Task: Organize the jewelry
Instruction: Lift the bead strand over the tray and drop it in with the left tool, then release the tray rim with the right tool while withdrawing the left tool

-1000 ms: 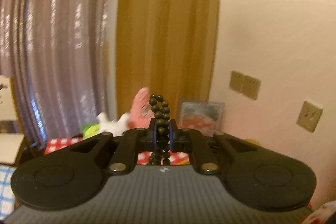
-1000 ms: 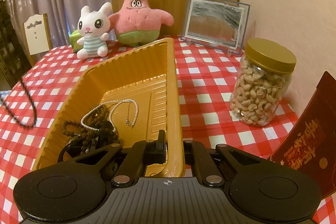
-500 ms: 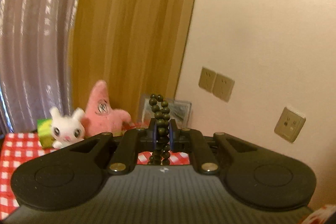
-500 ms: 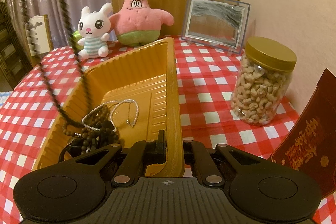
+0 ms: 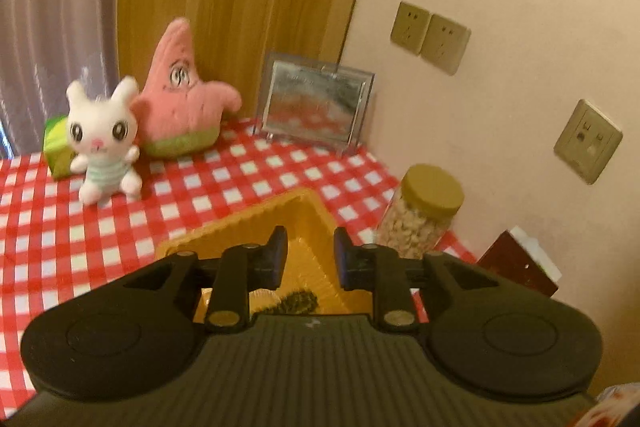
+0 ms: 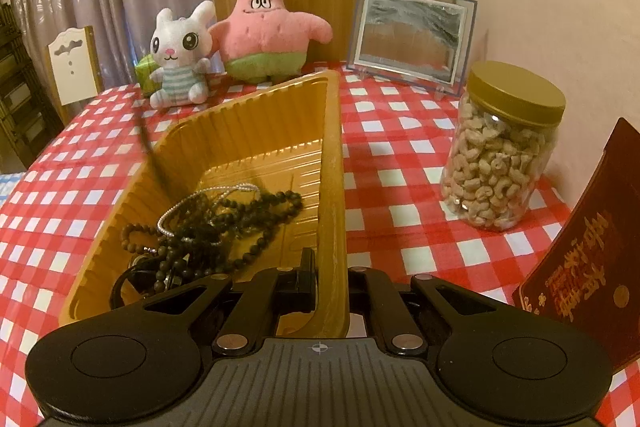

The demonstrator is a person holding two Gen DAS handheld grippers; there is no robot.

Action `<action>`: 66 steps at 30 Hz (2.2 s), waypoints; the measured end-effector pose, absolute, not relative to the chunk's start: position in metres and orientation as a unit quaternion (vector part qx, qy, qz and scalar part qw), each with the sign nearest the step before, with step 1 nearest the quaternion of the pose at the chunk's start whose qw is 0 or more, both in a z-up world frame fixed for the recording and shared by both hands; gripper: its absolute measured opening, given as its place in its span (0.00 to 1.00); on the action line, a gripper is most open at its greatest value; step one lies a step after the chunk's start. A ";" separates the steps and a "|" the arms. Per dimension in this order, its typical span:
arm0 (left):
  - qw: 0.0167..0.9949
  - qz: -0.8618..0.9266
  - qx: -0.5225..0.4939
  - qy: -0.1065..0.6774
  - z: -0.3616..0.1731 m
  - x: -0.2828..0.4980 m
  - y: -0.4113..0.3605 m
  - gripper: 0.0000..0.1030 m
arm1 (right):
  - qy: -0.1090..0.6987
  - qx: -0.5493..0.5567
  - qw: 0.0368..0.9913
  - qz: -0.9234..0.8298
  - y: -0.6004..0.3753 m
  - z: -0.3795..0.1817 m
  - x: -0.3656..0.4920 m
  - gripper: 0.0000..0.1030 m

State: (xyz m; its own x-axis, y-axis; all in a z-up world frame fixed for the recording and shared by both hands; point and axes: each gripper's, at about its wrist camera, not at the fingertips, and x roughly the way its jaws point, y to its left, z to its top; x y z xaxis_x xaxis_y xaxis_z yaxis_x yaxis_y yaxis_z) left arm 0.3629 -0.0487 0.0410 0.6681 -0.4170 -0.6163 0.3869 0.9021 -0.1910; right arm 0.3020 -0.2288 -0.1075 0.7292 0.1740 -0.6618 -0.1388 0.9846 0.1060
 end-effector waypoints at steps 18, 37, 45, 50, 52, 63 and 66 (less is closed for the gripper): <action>0.919 -0.067 -0.046 0.386 0.003 0.314 0.017 0.36 | 0.354 0.017 0.929 0.106 -0.230 -0.111 0.308 0.05; 0.915 0.032 -0.047 0.399 -0.028 0.261 0.018 0.58 | 0.398 0.075 0.905 0.128 -0.257 -0.141 0.320 0.29; 0.917 0.053 -0.037 0.393 -0.028 0.234 0.011 0.74 | 0.351 0.073 0.924 0.132 -0.271 -0.116 0.307 0.73; 0.927 0.042 -0.030 0.371 -0.021 0.217 0.005 0.83 | 0.342 0.063 0.927 0.144 -0.268 -0.091 0.278 0.73; 0.930 0.041 -0.024 0.364 -0.017 0.210 0.003 0.84 | 0.339 0.064 0.927 0.149 -0.265 -0.083 0.267 0.73; 0.929 0.006 -0.009 0.370 -0.003 0.147 0.024 0.84 | 0.373 0.091 0.912 0.145 -0.226 -0.052 0.177 0.73; 0.928 -0.005 -0.004 0.372 -0.001 0.121 0.036 0.83 | 0.375 0.092 0.913 0.131 -0.210 -0.046 0.148 0.73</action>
